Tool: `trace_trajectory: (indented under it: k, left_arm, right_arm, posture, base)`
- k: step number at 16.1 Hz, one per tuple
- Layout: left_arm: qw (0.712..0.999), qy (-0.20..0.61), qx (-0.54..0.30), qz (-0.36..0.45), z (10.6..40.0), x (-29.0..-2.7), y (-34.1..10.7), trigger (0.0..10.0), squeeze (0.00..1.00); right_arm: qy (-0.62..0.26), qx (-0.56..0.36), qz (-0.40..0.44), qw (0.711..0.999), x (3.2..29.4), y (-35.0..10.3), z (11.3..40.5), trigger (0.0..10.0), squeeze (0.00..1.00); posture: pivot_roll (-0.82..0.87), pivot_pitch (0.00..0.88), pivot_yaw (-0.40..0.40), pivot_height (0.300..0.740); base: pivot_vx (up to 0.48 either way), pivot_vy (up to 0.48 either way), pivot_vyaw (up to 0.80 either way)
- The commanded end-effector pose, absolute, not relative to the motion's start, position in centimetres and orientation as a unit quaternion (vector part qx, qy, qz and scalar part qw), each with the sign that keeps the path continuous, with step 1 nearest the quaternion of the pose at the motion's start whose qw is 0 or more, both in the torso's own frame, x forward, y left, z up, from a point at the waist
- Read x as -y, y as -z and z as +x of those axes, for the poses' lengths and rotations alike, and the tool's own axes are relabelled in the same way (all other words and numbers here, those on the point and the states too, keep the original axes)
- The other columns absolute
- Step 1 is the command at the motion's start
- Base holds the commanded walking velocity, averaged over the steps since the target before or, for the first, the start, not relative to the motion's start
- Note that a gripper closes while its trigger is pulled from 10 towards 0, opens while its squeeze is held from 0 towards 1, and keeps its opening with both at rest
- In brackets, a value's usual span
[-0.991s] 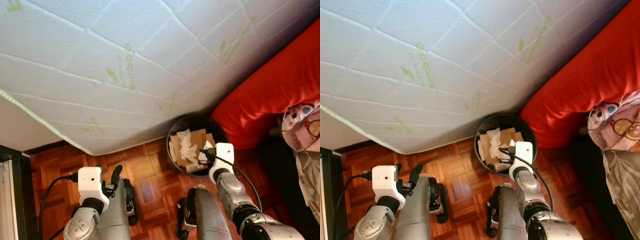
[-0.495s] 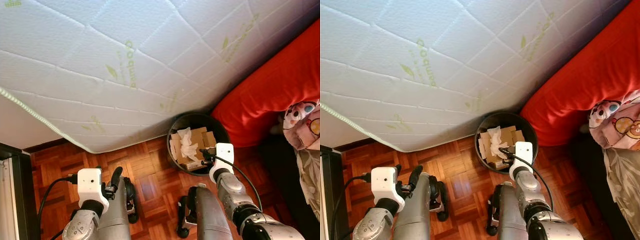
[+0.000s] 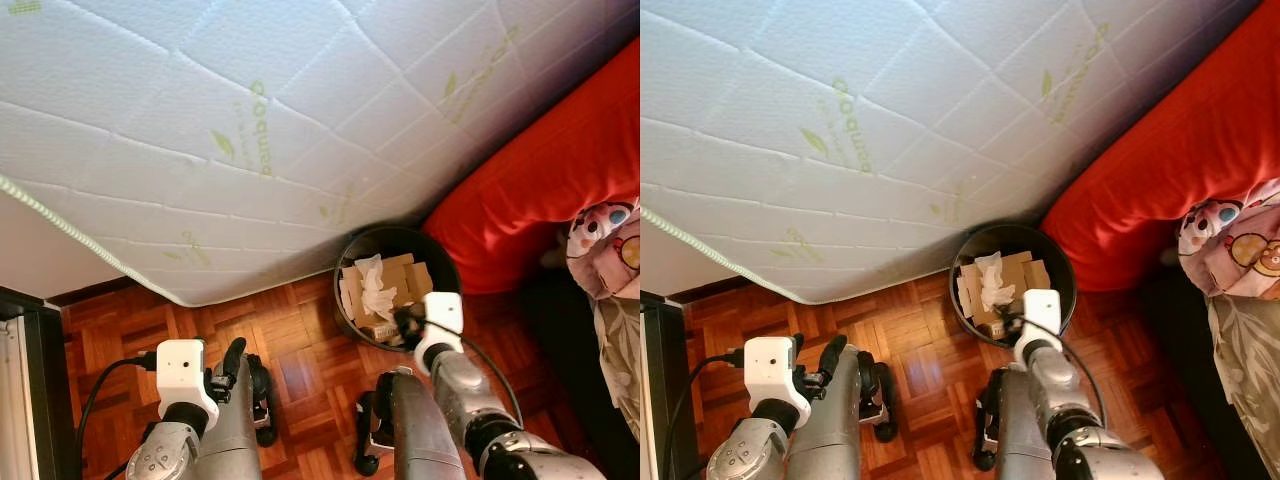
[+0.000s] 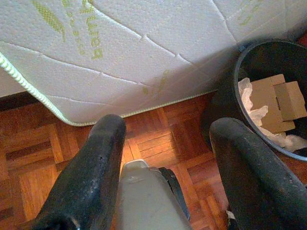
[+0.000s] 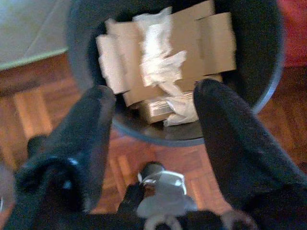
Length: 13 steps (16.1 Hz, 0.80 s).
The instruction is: Clean up the room
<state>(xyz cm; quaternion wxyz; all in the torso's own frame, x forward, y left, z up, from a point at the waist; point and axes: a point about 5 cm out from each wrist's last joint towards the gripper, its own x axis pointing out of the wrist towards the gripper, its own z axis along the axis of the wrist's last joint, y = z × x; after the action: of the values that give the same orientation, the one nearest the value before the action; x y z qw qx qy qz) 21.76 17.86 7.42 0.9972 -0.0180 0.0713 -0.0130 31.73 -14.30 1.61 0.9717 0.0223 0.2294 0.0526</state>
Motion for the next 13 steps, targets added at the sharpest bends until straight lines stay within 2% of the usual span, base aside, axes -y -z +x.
trace_trajectory:
  k: [1,2,3,7,8,11,12,13]
  left_arm:
    - [0.996,0.012,-0.091,-0.019,21.1,-17.6,-6.8,10.0,0.0]
    - [0.995,0.012,-0.093,-0.019,21.3,-17.6,-6.6,10.0,0.0]
    - [0.994,0.009,-0.103,-0.019,21.4,-17.9,-5.9,10.0,0.0]
    - [0.989,-0.011,-0.144,-0.022,21.6,-18.9,-3.1,10.0,0.0]
    - [0.987,-0.018,-0.159,-0.028,21.9,-19.2,-2.2,10.0,0.0]
    - [0.982,-0.021,-0.184,-0.029,22.6,-19.5,-0.6,10.0,0.0]
    - [0.976,-0.022,-0.213,-0.027,22.6,-19.6,0.8,10.0,0.0]
    - [0.974,-0.022,-0.224,-0.026,22.5,-19.6,1.3,10.0,0.0]
  right_arm:
    - [-0.06,-0.265,0.018,0.962,14.4,0.0,30.3,10.0,0.89]
    - [-0.062,-0.262,0.019,0.963,14.3,0.1,30.2,10.0,0.05]
    - [-0.047,-0.258,0.039,0.964,14.8,0.4,29.7,10.0,0.0]
    - [-0.016,-0.257,0.083,0.963,16.6,2.4,26.9,10.0,0.0]
    - [-0.003,-0.26,0.092,0.961,17.4,3.0,26.0,10.0,0.0]
    - [0.014,-0.265,0.103,0.959,18.1,3.9,24.5,10.0,0.0]
    - [0.041,-0.273,0.109,0.955,18.9,4.5,23.4,10.0,0.0]
    - [0.05,-0.275,0.112,0.953,19.1,4.7,23.1,10.0,0.0]
  posture:
    - [0.12,0.489,-0.095,0.623]
    - [0.12,0.479,-0.098,0.623]
    - [0.11,0.464,-0.101,0.623]
    - [0.08,0.399,-0.108,0.623]
    - [0.06,0.354,-0.105,0.623]
    - [0.05,0.288,-0.103,0.628]
    - [0.05,0.231,-0.103,0.638]
    - [0.05,0.224,-0.103,0.643]
  base:
    - [0.0,0.0,0.0]
    - [0.0,0.0,0.0]
    - [0.0,0.0,0.0]
    - [0.0,0.0,0.0]
    - [0.0,0.0,0.0]
    - [0.0,0.0,0.0]
    - [0.0,0.0,0.0]
    - [0.0,0.0,0.0]
